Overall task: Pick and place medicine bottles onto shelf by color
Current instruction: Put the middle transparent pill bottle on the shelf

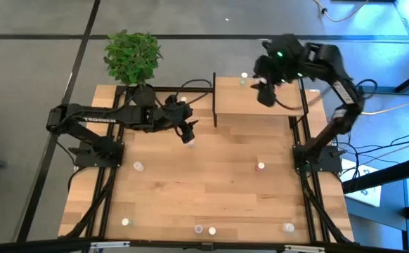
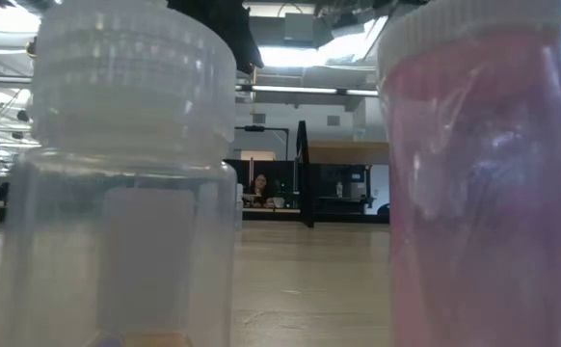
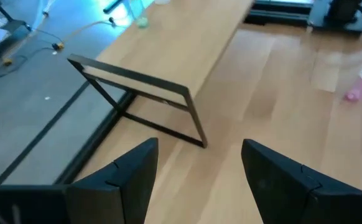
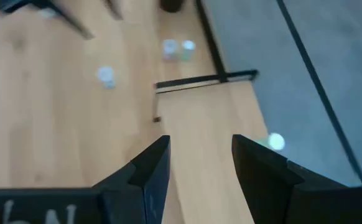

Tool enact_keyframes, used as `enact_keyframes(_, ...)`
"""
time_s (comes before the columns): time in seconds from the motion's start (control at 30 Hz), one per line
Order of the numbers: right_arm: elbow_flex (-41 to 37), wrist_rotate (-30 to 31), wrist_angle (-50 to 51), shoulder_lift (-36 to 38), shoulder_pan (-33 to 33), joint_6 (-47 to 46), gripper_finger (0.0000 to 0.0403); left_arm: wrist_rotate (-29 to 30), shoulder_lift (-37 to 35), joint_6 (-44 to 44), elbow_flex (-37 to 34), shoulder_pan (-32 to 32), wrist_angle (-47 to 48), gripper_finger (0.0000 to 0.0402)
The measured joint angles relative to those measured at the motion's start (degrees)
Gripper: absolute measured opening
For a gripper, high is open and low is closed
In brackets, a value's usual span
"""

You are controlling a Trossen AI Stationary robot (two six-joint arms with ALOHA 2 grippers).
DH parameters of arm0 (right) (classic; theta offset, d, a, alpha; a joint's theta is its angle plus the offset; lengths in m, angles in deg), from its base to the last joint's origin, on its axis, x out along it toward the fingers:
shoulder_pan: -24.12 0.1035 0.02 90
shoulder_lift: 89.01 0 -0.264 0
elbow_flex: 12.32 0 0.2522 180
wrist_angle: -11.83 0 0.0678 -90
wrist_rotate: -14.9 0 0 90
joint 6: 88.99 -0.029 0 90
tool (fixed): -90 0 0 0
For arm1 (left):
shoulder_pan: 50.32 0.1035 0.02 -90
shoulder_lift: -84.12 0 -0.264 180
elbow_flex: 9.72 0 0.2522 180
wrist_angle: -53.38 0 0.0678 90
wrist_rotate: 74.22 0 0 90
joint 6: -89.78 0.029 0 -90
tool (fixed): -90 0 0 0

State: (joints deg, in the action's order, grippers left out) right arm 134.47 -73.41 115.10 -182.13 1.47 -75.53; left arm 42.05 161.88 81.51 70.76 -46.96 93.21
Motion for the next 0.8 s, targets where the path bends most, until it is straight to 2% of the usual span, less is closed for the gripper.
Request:
enact_keyframes(0.13,-0.99,-1.9,0.42,3.44,4.6,2.54,0.0174,-0.03,0.0,-2.08,0.0,-1.7,1.9,0.0226)
enact_keyframes(0.37,-11.39,-19.83,0.48,10.28,9.14,5.78,0.0174,-0.02,-0.02,-5.04,0.0,-4.13,3.5,0.0226)
enact_keyframes(0.67,-28.12,-19.64,-10.85,16.08,14.62,-0.65,0.0174,-0.42,-0.02,-11.78,0.0,-6.9,11.43,0.0226)
enact_keyframes(0.8,-33.95,-19.34,-14.37,16.78,16.55,-1.43,0.0174,-2.08,-0.02,-11.19,0.0,-8.89,15.9,0.0226)
